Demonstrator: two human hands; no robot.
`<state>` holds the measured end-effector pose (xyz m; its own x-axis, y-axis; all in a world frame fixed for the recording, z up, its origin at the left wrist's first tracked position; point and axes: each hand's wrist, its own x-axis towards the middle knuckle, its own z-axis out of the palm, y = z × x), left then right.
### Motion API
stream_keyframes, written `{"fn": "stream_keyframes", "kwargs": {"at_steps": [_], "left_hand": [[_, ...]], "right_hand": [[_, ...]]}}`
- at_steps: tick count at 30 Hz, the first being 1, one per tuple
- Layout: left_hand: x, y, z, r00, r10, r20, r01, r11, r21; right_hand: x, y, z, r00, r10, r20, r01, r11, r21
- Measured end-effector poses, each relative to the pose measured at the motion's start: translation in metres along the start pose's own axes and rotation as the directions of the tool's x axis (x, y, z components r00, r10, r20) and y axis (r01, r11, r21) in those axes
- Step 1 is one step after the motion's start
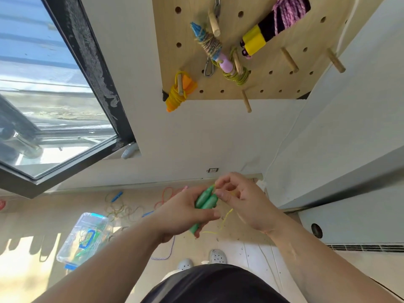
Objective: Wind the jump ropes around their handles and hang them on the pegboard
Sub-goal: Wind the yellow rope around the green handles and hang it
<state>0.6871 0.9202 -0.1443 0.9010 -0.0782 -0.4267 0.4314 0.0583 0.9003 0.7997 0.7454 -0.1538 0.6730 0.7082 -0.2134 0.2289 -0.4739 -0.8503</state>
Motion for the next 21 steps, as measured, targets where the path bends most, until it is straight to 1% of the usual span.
{"fn": "stream_keyframes", "kwargs": {"at_steps": [2,3,4,5,7,9,10,12,13,14,15,16,17,18,19,21], "left_hand": [[0.0,0.002,-0.004,0.999,0.038,-0.035,-0.035,0.996,0.078],[0.0,0.003,-0.007,0.998,0.047,-0.051,-0.041,0.993,0.111],[0.001,0.005,-0.01,0.995,0.055,-0.083,-0.043,0.989,0.139],[0.001,0.007,-0.014,0.988,0.07,-0.141,-0.05,0.988,0.145],[0.005,0.013,-0.023,0.943,0.101,-0.318,-0.088,0.995,0.056],[0.009,0.023,-0.037,0.847,0.109,-0.521,-0.168,0.984,-0.067],[0.01,0.027,-0.046,0.784,0.106,-0.612,-0.206,0.974,-0.095],[0.01,0.035,-0.064,0.653,0.102,-0.751,-0.263,0.96,-0.098],[0.008,0.038,-0.072,0.59,0.105,-0.8,-0.291,0.953,-0.09],[0.006,0.042,-0.078,0.534,0.105,-0.839,-0.312,0.947,-0.08],[0.005,0.044,-0.082,0.489,0.106,-0.866,-0.322,0.944,-0.067],[0.003,0.045,-0.085,0.461,0.111,-0.88,-0.315,0.948,-0.045],[0.002,0.046,-0.086,0.457,0.122,-0.881,-0.284,0.959,-0.015],[0.001,0.046,-0.085,0.488,0.137,-0.862,-0.232,0.972,0.024],[0.001,0.045,-0.082,0.557,0.152,-0.817,-0.171,0.983,0.066],[0.0,0.041,-0.07,0.754,0.143,-0.641,-0.078,0.989,0.129]], "right_hand": [[-0.002,-0.003,0.0,0.987,0.037,0.159,-0.06,0.988,0.143],[-0.003,-0.004,0.0,0.974,0.051,0.222,-0.088,0.983,0.16],[-0.003,-0.003,0.0,0.968,0.072,0.24,-0.098,0.99,0.098],[-0.002,0.004,0.0,0.972,0.104,0.211,-0.097,0.994,-0.04],[0.003,0.027,0.0,0.989,0.123,0.077,-0.092,0.943,-0.321],[0.004,0.061,-0.002,0.984,0.173,-0.033,-0.17,0.879,-0.446],[0.002,0.078,-0.005,0.975,0.214,-0.062,-0.216,0.843,-0.493],[-0.011,0.116,-0.02,0.938,0.329,-0.113,-0.327,0.722,-0.61],[-0.023,0.135,-0.03,0.901,0.404,-0.156,-0.405,0.66,-0.633],[-0.036,0.155,-0.041,0.847,0.493,-0.2,-0.495,0.594,-0.634],[-0.05,0.174,-0.052,0.78,0.579,-0.237,-0.576,0.518,-0.632],[-0.064,0.188,-0.06,0.704,0.664,-0.252,-0.64,0.439,-0.63],[-0.073,0.2,-0.065,0.639,0.725,-0.258,-0.678,0.372,-0.634],[-0.077,0.208,-0.069,0.599,0.758,-0.26,-0.698,0.334,-0.634],[-0.077,0.207,-0.069,0.595,0.768,-0.237,-0.696,0.344,-0.63],[-0.063,0.181,-0.059,0.657,0.743,-0.128,-0.654,0.477,-0.588]]}}
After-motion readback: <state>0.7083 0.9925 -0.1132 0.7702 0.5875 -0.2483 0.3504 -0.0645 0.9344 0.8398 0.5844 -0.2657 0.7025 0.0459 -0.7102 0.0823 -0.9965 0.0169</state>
